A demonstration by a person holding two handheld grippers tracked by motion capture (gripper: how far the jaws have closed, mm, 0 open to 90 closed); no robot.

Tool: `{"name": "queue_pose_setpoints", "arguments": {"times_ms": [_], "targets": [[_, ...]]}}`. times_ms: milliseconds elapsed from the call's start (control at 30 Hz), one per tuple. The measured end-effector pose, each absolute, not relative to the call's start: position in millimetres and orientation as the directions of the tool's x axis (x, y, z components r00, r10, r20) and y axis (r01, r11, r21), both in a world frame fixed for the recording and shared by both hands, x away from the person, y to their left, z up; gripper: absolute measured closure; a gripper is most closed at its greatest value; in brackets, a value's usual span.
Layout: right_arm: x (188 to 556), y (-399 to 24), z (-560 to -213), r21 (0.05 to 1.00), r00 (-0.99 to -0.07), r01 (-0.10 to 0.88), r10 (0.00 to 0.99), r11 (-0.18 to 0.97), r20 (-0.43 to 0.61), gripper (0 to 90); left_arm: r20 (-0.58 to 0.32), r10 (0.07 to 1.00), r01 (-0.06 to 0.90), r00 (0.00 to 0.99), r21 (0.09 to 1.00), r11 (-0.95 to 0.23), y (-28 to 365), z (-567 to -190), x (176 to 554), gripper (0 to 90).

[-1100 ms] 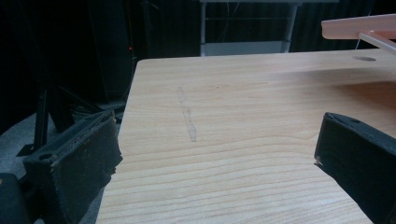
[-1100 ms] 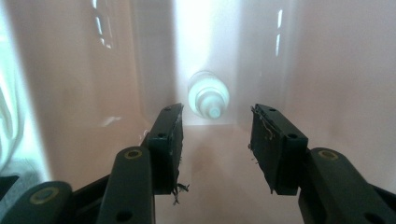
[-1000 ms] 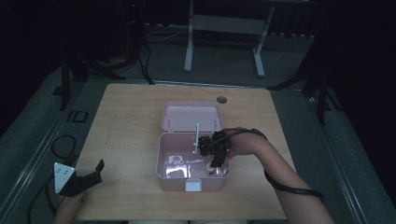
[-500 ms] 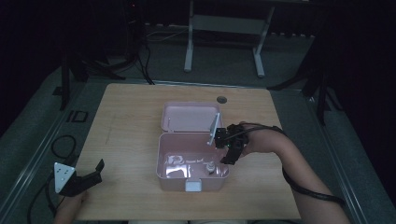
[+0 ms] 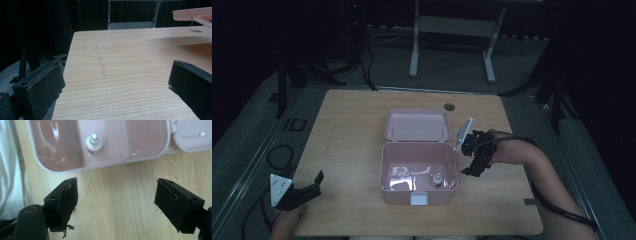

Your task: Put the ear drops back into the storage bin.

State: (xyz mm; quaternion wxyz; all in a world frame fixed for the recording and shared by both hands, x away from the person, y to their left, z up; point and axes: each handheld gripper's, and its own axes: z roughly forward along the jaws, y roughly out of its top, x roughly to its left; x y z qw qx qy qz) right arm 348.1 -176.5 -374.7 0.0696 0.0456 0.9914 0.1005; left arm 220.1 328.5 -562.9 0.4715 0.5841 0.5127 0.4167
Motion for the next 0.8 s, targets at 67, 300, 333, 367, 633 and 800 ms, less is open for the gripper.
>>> {"name": "queue_pose_setpoints", "arguments": {"times_ms": [67,300,333,367,633,800], "targets": [[350,-186,-386,0.212,-0.985,0.104,0.130,0.972,-0.115,18.7,0.005,0.992,0.207,0.127,0.978,-0.031,329,-563,220,0.4],[352,-201,-406,0.229,-0.979,0.156,0.180,0.961,-0.091,18.9,0.005,0.992,0.205,0.127,0.978,-0.032,329,-563,220,0.4],[353,-208,-415,0.230,-0.977,0.178,0.200,0.957,-0.077,18.9,0.005,0.992,0.207,0.128,0.978,-0.032,329,-563,220,0.4],[353,-209,-418,0.226,-0.976,0.184,0.205,0.957,-0.075,19.0,0.005,0.992,0.206,0.127,0.978,-0.032,329,-563,220,0.4],[361,-231,-449,0.172,-0.957,0.271,0.285,0.947,-0.061,19.2,0.007,0.992,0.206,0.125,0.978,-0.033,328,-563,220,0.4],[363,-238,-458,0.178,-0.944,0.311,0.325,0.933,-0.051,19.3,0.007,0.992,0.206,0.125,0.978,-0.033,328,-563,220,0.4]]}}
